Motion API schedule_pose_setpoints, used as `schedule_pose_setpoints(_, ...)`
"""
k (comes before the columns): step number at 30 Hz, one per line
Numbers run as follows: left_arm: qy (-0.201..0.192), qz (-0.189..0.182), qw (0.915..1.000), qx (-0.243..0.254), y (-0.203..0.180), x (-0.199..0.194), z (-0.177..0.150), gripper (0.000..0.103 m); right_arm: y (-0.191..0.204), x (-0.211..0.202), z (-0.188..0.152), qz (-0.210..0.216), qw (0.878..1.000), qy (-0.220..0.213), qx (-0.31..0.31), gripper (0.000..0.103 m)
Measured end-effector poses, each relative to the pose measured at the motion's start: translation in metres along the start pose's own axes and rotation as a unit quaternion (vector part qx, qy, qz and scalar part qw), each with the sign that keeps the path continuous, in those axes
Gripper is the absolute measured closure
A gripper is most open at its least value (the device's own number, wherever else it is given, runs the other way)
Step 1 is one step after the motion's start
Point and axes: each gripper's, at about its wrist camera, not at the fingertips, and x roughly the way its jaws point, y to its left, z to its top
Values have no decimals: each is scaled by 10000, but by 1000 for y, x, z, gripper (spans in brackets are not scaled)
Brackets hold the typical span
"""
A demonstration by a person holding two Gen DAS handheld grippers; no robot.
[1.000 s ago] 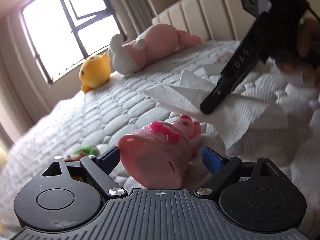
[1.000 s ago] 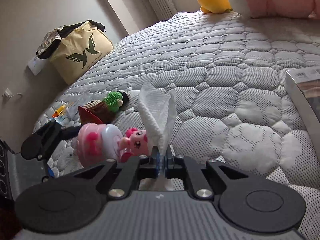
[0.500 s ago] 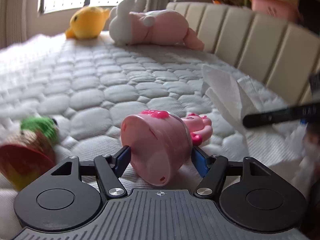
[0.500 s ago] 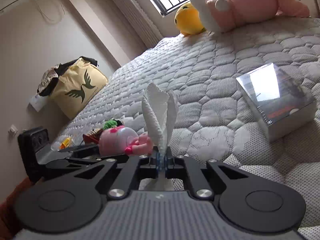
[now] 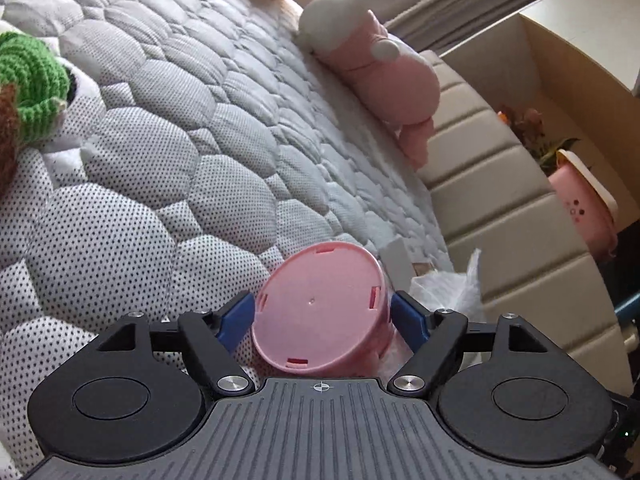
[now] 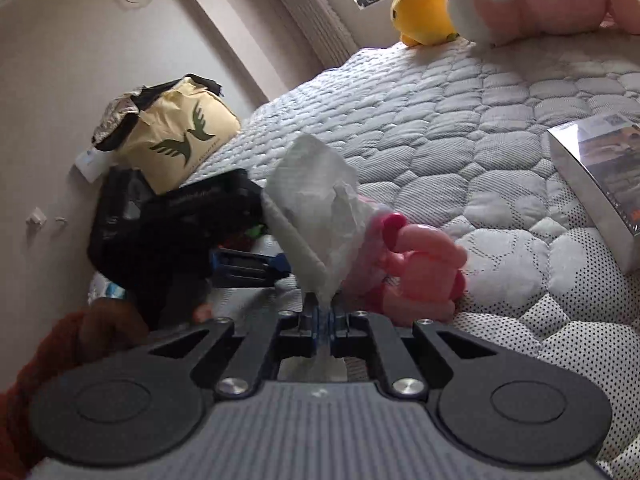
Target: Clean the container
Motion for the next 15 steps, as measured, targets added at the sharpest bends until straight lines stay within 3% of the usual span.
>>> schedule_pose_setpoints(3,13,43,9997,250,-4,-2,0,19,-23,0,0,-165,9992,1,375,97)
schedule_pose_setpoints(5,-30,145,9972,732,-12,-6,-2,17,-35,-9,-1,-285,9982,-99,513,97)
schedule_pose_setpoints(7,-140,354,9896,1388,-25,-9,-9,14,-44,-21,-2,-518,9970,-235,524,97)
schedule_pose_setpoints(8,-197,466,9810,1874,-35,-12,-14,13,-48,-27,-3,-641,9961,-302,527,97)
schedule_pose_setpoints(9,-254,582,9695,2367,-45,-15,-20,12,-52,-31,-3,-756,9950,-354,551,97)
schedule_pose_setpoints(11,-381,881,9335,3455,-66,-15,-39,10,-61,-40,-4,-951,9926,-443,606,97)
schedule_pose_setpoints(13,-457,1121,8850,4496,-81,-15,-63,10,-66,-46,-6,-1000,9916,-487,654,97)
schedule_pose_setpoints(15,-465,1344,8302,5391,-90,-10,-84,9,-69,-49,-8,-977,9917,-495,672,97)
